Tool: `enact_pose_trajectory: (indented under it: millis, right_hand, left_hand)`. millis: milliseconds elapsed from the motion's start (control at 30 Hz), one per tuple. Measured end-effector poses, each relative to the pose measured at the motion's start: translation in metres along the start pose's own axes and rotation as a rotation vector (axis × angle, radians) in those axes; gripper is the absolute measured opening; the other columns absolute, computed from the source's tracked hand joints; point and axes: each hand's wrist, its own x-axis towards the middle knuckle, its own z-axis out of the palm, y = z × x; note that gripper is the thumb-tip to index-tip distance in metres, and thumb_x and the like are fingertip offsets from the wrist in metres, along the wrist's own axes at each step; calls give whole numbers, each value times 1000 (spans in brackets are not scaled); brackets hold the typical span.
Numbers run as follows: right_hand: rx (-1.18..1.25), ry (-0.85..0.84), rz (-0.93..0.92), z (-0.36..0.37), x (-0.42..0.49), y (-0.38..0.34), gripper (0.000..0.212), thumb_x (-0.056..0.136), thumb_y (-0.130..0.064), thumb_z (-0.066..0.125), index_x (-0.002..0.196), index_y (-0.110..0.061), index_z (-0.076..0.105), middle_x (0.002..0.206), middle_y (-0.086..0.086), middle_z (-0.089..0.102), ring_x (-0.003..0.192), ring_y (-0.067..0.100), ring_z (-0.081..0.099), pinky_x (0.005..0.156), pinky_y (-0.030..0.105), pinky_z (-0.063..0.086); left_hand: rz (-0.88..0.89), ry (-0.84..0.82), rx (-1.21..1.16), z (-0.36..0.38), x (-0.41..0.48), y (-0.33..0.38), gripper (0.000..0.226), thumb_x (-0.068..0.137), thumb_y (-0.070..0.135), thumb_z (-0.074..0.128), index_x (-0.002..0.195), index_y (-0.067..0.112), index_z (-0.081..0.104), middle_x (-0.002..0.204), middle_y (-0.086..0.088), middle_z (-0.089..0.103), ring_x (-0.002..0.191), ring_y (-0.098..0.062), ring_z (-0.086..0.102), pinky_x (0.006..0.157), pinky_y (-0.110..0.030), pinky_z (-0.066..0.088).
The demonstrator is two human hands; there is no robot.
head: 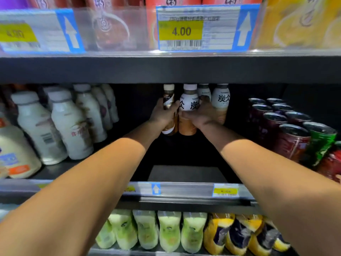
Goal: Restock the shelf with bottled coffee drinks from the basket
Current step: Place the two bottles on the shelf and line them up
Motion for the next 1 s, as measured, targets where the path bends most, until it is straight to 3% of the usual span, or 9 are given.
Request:
enact_pose_trajectory:
  millis: [67, 133, 233, 367, 667, 833, 1000]
  right_hand:
    - [-40, 16, 9, 6, 8, 3, 75, 71, -40, 84, 129, -13, 44, 124, 5, 65, 112, 24, 64, 78, 25, 47]
    - [-83, 48, 22, 10, 14, 4, 70, 75, -41, 81, 127, -11, 44, 125, 8, 64, 114, 26, 62, 78, 24, 43]
    - [-154, 90, 22, 17, 18, 7, 64, 78, -41, 76, 126, -12, 44, 128, 12, 61, 119, 29, 58, 87, 29, 45]
    - [-192, 94, 10, 22, 22, 8, 64, 81, -40, 74, 128, -10, 42, 129, 13, 60, 120, 30, 57, 87, 29, 42]
    - [-180, 146, 34, 37, 29, 5, 72, 78, -42, 77, 130, -9, 38, 130, 15, 58, 118, 34, 58, 92, 40, 48]
    - [-274, 166, 57, 39, 32, 0, 71, 79, -39, 77, 131, -11, 38, 127, 13, 61, 117, 33, 60, 90, 39, 48]
    - [-242, 155, 86, 42, 33, -3, 69, 82, -41, 76, 132, -8, 41, 129, 14, 60, 119, 33, 58, 92, 37, 47]
  left_hand:
    - [-15, 11, 223, 1, 13, -5, 70, 86, 65, 55, 141, 24, 42, 136, -10, 56, 126, -30, 52, 106, -42, 43]
    - [-95, 38, 365, 3, 22, -6, 81, 85, 72, 50, 146, 22, 32, 144, -20, 42, 132, -39, 43, 107, -47, 39]
    - [-189, 91, 283, 4, 35, -5, 103, 73, 74, 63, 146, 13, 25, 144, -21, 42, 126, -41, 49, 97, -53, 49]
    - [-211, 166, 228, -2, 48, -7, 116, 65, 69, 76, 147, 4, 25, 145, -19, 45, 126, -37, 53, 94, -48, 53]
    - [-193, 180, 231, 1, 61, -11, 112, 77, 62, 71, 153, 1, 17, 152, -20, 40, 137, -34, 43, 104, -39, 42]
    - [-165, 188, 210, 2, 69, -19, 96, 75, 62, 72, 143, 4, 38, 143, -18, 51, 128, -33, 53, 98, -38, 48]
    - [-155, 177, 177, 1, 74, -22, 94, 75, 62, 73, 142, 5, 40, 141, -17, 52, 127, -33, 54, 99, -39, 49]
